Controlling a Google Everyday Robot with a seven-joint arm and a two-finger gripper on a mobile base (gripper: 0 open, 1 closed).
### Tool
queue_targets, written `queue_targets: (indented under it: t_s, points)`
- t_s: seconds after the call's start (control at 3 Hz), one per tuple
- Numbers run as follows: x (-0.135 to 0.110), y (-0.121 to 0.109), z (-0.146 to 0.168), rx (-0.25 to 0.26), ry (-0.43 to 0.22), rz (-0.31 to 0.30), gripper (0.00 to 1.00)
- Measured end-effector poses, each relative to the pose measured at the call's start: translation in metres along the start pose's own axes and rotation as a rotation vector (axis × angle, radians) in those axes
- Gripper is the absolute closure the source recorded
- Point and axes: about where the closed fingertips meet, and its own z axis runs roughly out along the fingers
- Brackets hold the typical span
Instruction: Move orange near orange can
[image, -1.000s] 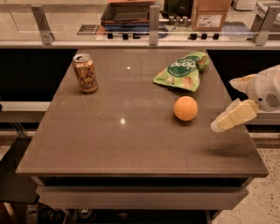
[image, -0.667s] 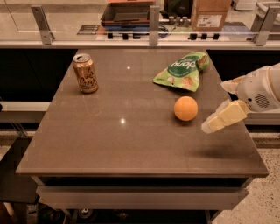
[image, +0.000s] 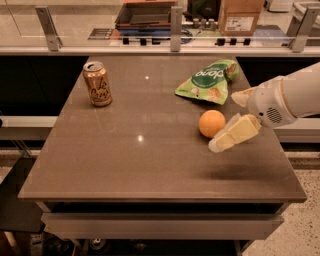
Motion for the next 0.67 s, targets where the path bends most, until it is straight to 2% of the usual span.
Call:
queue_targets:
  t_s: [0.33, 0.67]
  points:
    - [-0.0157, 0.0101, 0.0344, -0.032, -0.019, -0.045, 0.00]
    - [-0.0099, 0.0098, 0.0383, -0.032, -0.011, -0.044, 0.00]
